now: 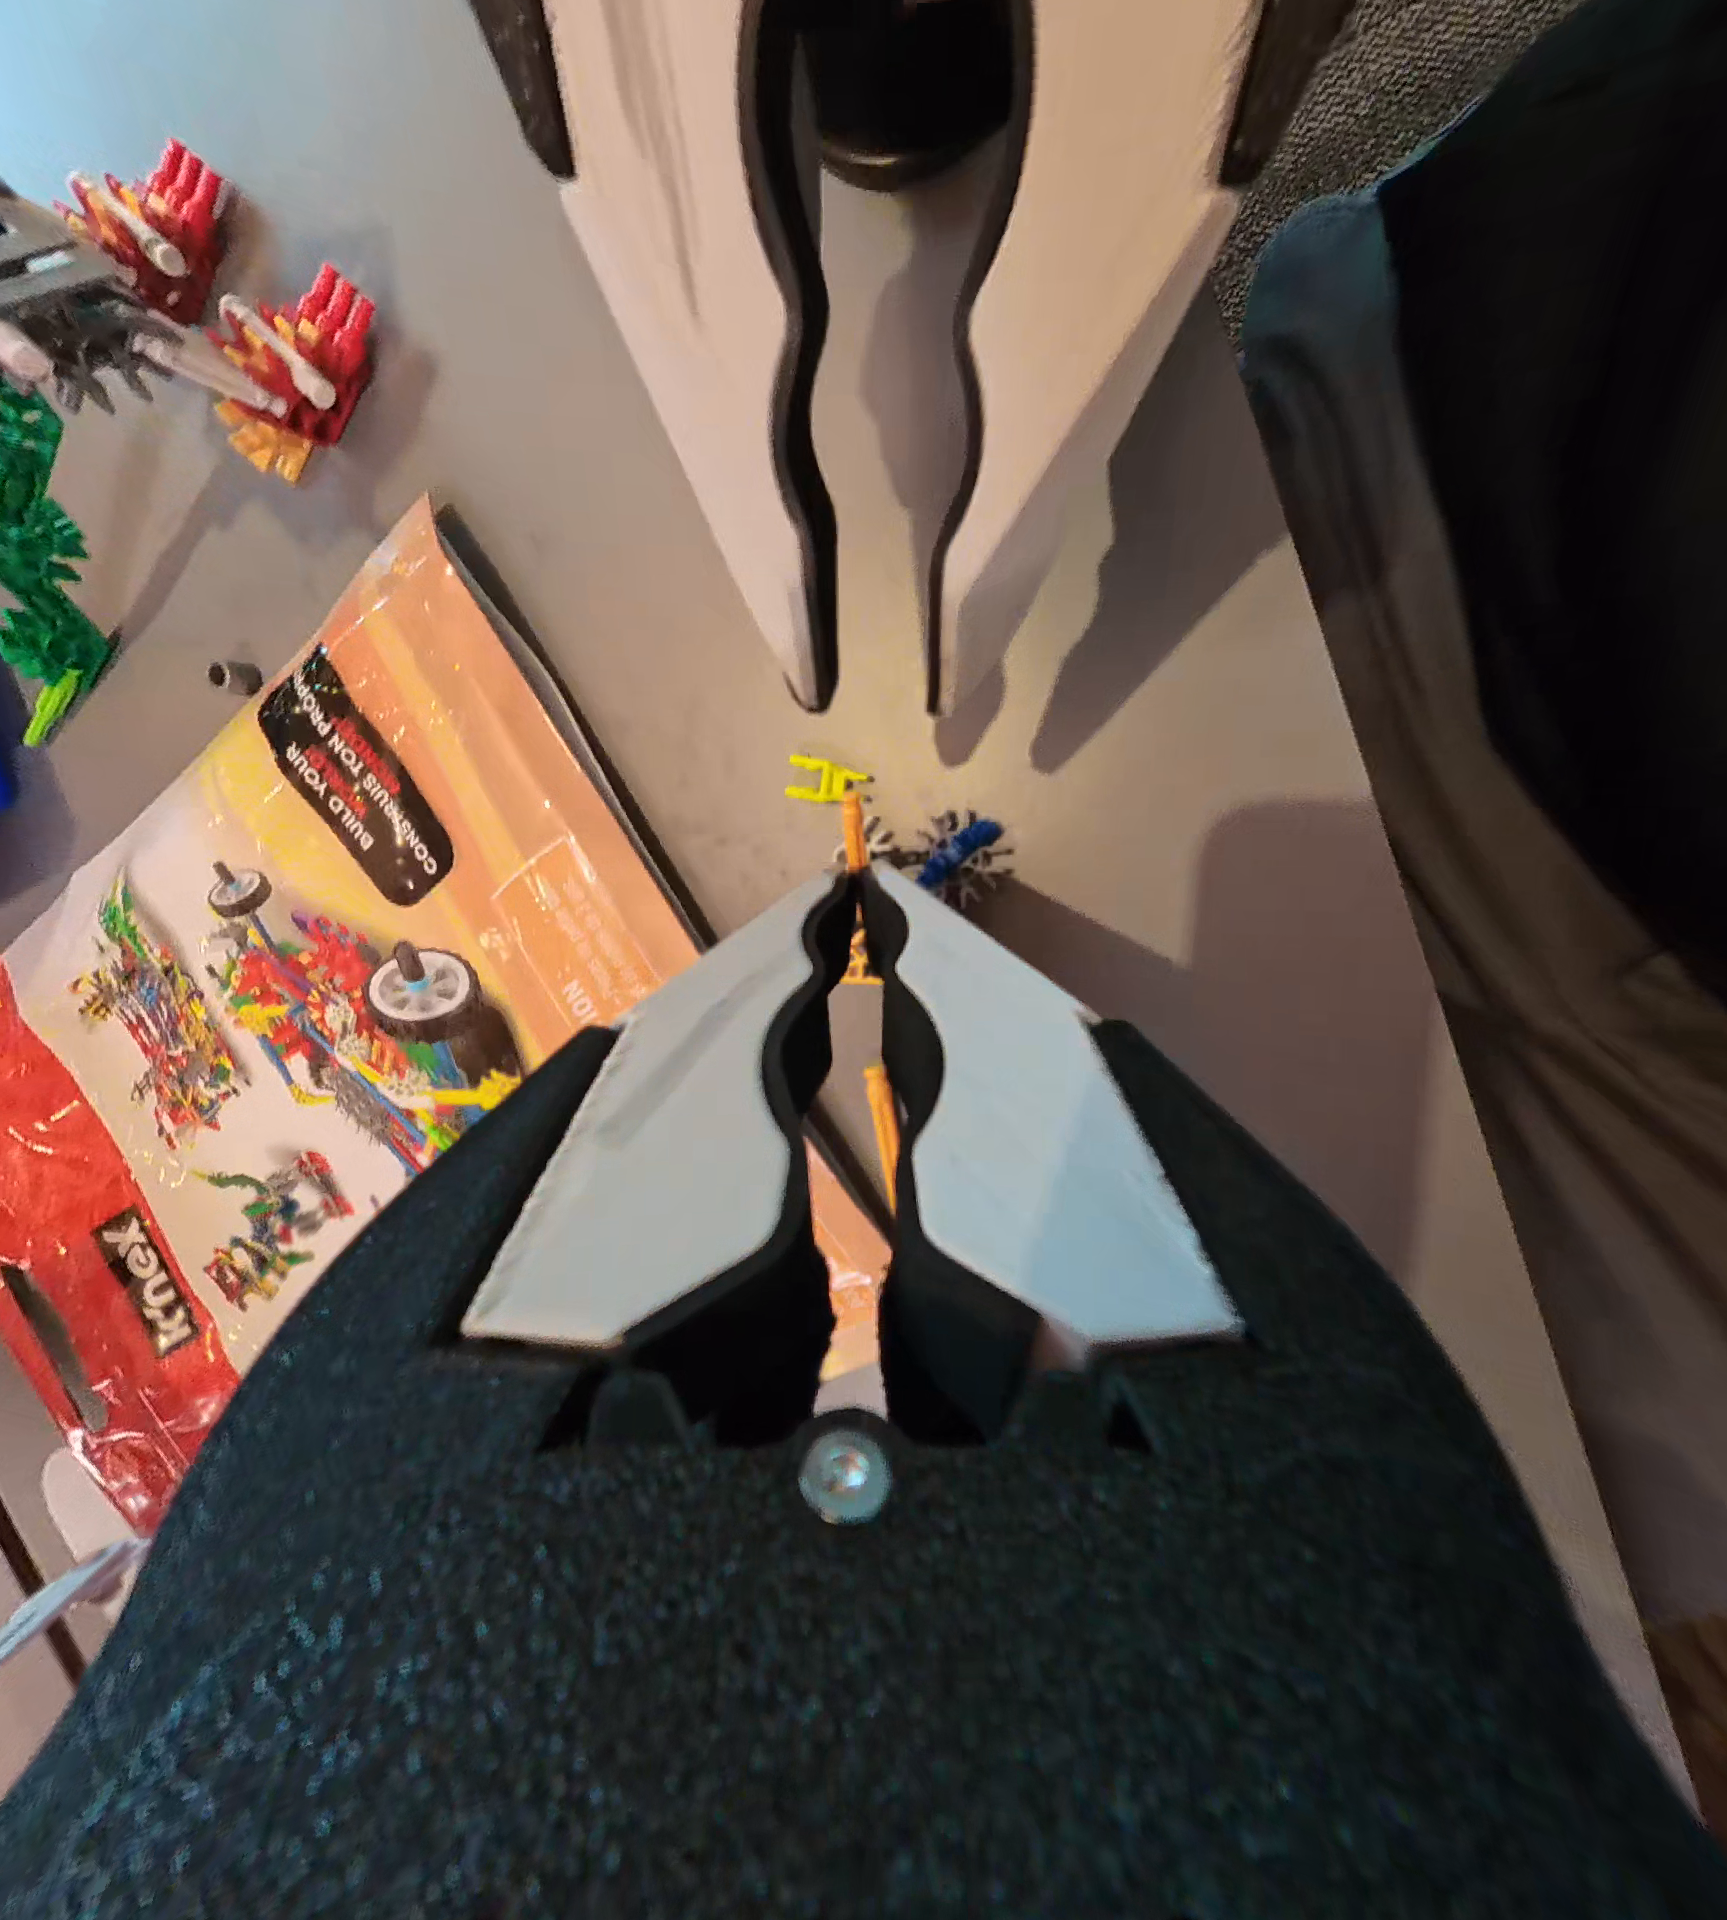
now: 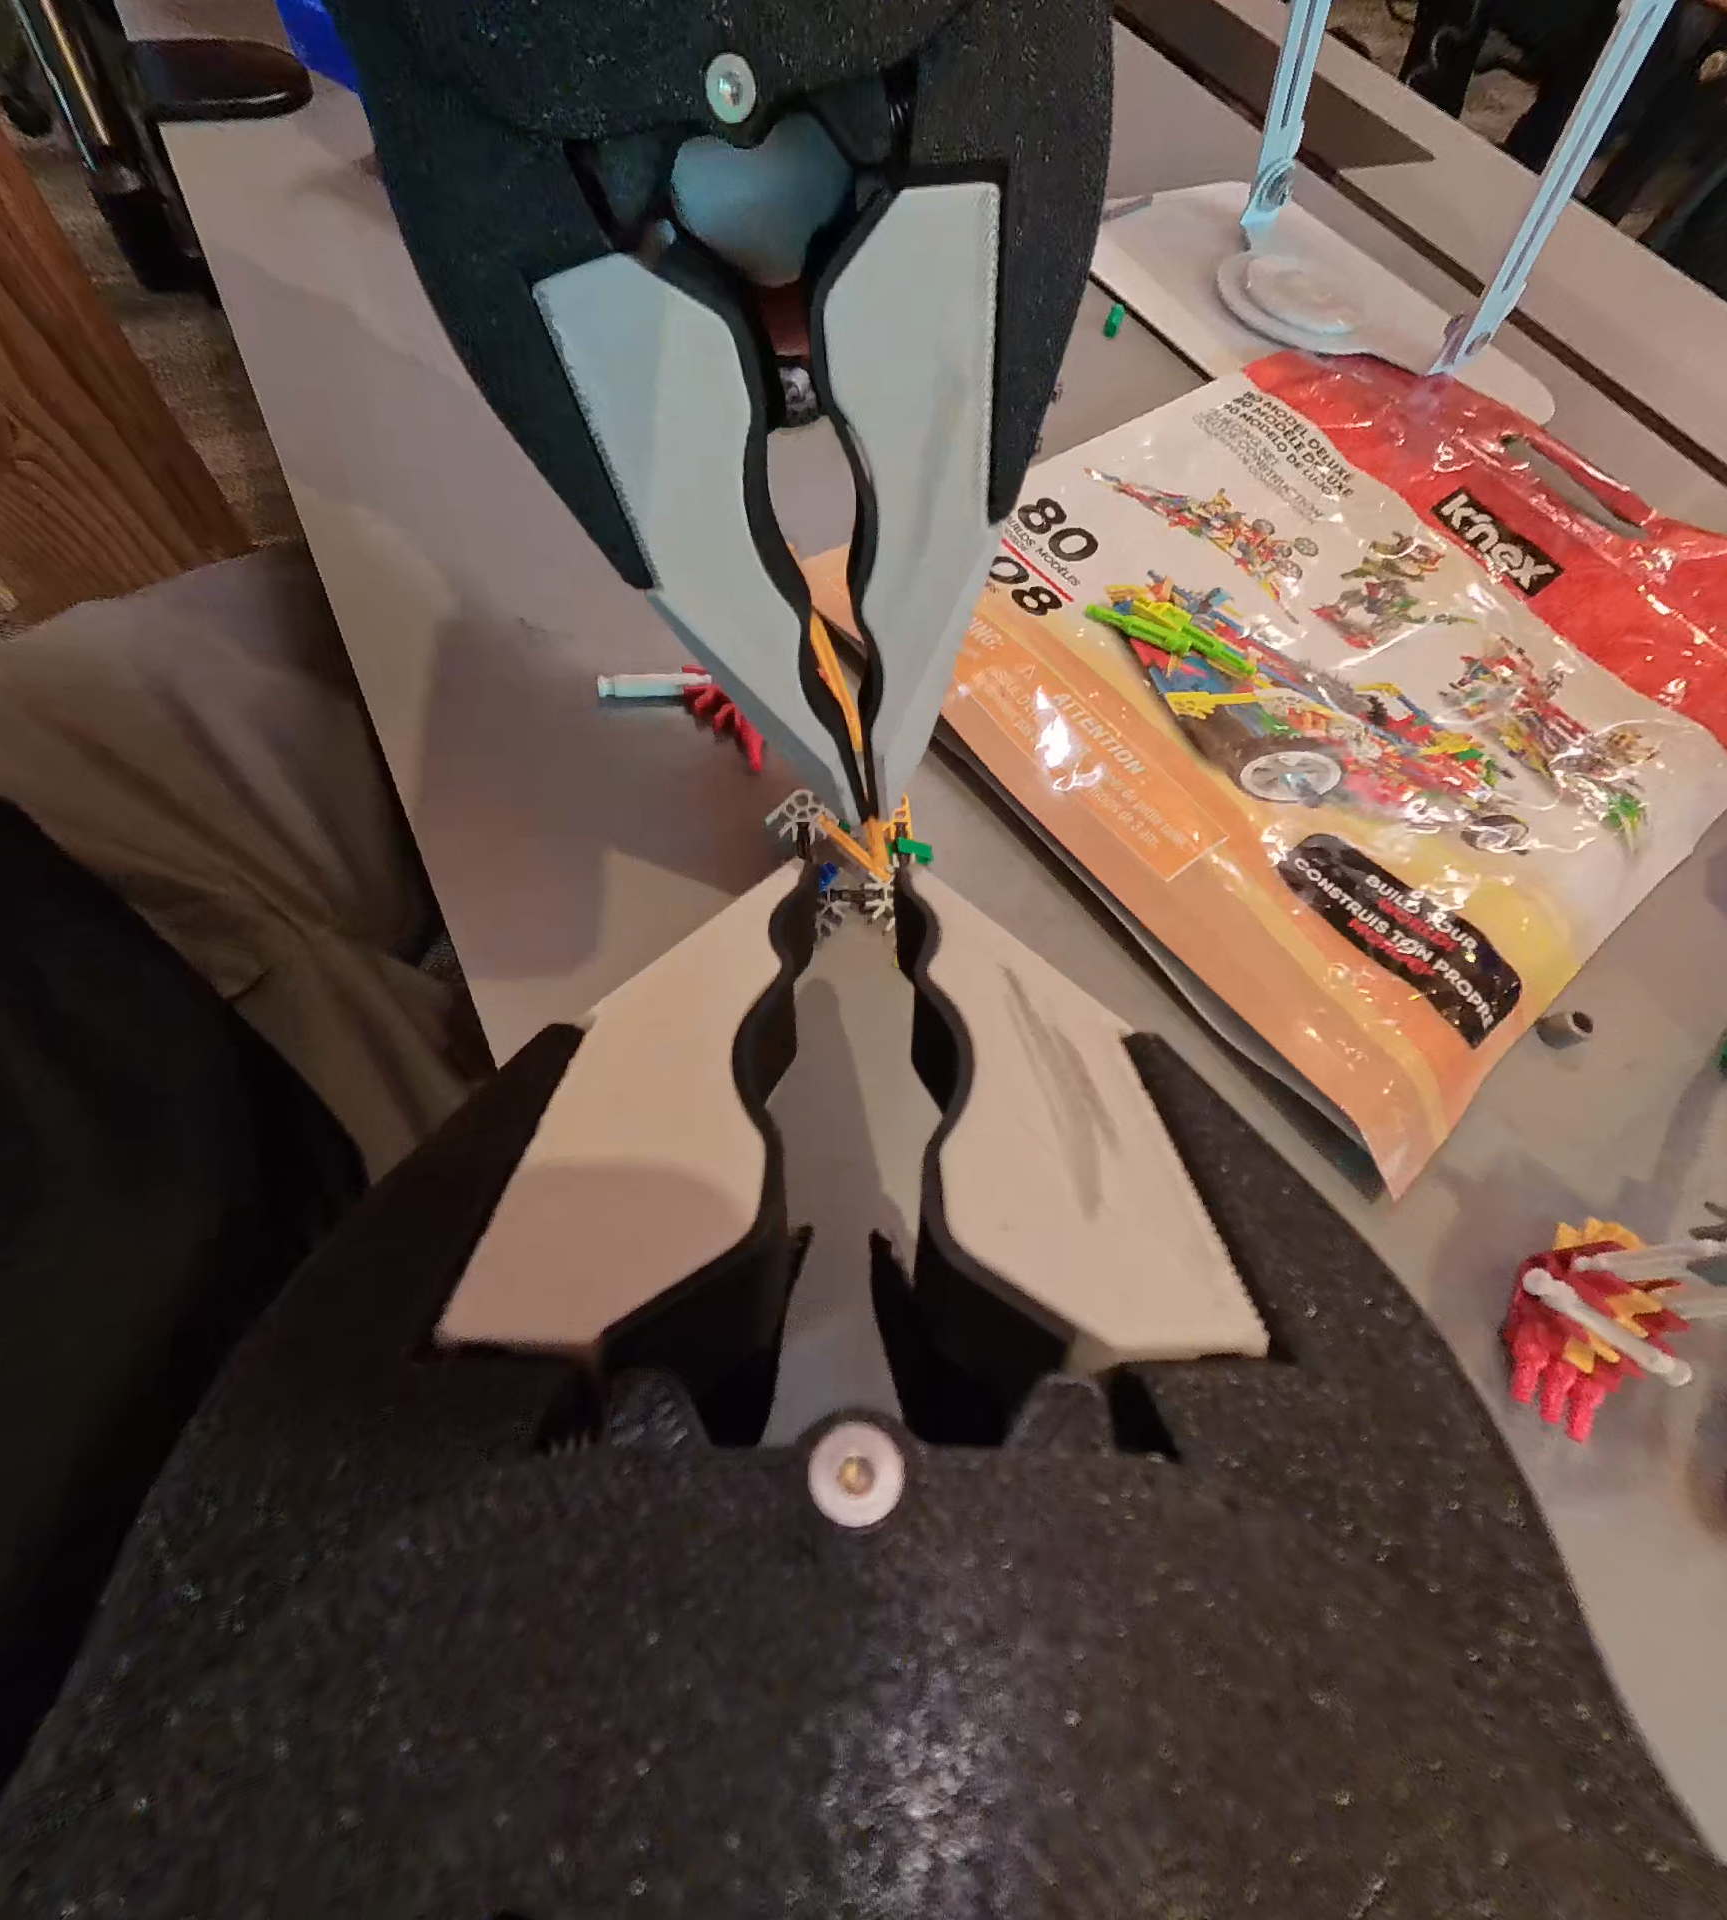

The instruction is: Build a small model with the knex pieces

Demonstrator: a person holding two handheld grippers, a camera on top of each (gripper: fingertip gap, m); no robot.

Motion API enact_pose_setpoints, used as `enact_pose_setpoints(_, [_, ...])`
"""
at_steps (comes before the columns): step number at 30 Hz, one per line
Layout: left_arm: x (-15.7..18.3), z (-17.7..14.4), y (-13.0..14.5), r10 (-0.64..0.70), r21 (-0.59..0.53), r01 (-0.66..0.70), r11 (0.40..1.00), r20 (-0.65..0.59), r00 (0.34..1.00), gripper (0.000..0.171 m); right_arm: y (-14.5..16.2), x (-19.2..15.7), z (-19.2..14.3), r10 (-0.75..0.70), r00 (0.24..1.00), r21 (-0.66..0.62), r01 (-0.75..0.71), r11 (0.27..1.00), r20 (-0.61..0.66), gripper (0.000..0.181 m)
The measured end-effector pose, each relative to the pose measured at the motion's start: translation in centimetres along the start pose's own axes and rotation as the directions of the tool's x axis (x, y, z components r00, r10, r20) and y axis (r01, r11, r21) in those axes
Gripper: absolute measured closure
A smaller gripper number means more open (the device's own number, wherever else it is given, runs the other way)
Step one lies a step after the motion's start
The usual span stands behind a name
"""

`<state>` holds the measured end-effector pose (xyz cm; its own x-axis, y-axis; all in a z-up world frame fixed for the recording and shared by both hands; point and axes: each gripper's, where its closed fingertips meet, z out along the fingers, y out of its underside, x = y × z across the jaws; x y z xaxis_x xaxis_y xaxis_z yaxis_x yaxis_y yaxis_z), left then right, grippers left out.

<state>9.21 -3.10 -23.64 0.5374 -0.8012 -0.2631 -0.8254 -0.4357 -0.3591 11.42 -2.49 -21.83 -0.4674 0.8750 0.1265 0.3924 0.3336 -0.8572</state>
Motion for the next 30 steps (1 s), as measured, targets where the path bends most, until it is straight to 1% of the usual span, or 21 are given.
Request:
enact_pose_setpoints(3, [0.4,0.5,-0.8,0.020,0.007,-0.020,1.000,-0.018,1.000,0.171,0.4,-0.1,0.5,-0.005,1.000,-0.020,0.005,1.000,-0.010,0.170])
enact_pose_setpoints(6, [0.6,0.8,-1.2,0.045,0.006,-0.044,0.999,-0.030,0.999,0.171,1.3,0.3,1.2,-0.014,0.999,-0.077,0.011,0.997,-0.035,0.170])
enact_pose_setpoints(8, [0.6,1.0,-1.4,0.050,0.004,-0.050,0.999,-0.034,0.998,0.171,1.7,0.2,1.6,-0.014,1.000,-0.093,0.012,0.996,-0.022,0.177])
enact_pose_setpoints(11, [0.3,1.2,-1.4,0.060,-0.004,-0.060,0.998,-0.028,0.998,0.171,1.8,0.3,1.8,-0.011,1.000,-0.092,0.010,0.996,-0.018,0.181])
enact_pose_setpoints(15, [0.2,1.3,-1.6,0.041,0.019,-0.040,0.999,-0.031,0.999,0.171,2.0,0.5,1.7,0.021,1.000,-0.083,-0.022,0.996,-0.011,0.181])
enact_pose_setpoints(18, [-0.3,1.2,-1.6,0.019,0.033,-0.019,0.999,-0.006,1.000,0.171,2.5,0.8,1.6,0.028,0.999,-0.102,-0.029,0.994,-0.021,0.181])
enact_pose_setpoints(22, [-0.8,0.6,-0.9,-0.025,0.056,0.024,0.998,0.016,1.000,0.171,2.8,1.1,1.3,0.049,0.998,-0.107,-0.053,0.993,-0.033,0.181])
enact_pose_setpoints(25, [-1.0,0.1,0.7,-0.058,0.040,0.057,0.998,0.023,0.998,0.159,2.9,0.9,1.2,0.059,0.998,-0.108,-0.062,0.992,-0.026,0.181])
enact_pose_setpoints(26, [-0.8,0.0,1.2,-0.068,0.044,0.068,0.997,0.009,0.998,0.152,3.0,1.0,1.2,0.060,0.998,-0.112,-0.062,0.992,-0.029,0.181])
enact_pose_setpoints(28, [-1.0,-0.1,2.0,-0.111,0.062,0.111,0.992,-0.004,0.994,0.145,3.1,1.1,1.2,0.064,0.997,-0.109,-0.067,0.992,-0.031,0.181])
enact_pose_setpoints(30, [-0.4,0.0,2.4,-0.143,0.077,0.147,0.986,-0.052,0.988,0.137,3.1,1.1,1.1,0.075,0.997,-0.110,-0.078,0.991,-0.029,0.181])
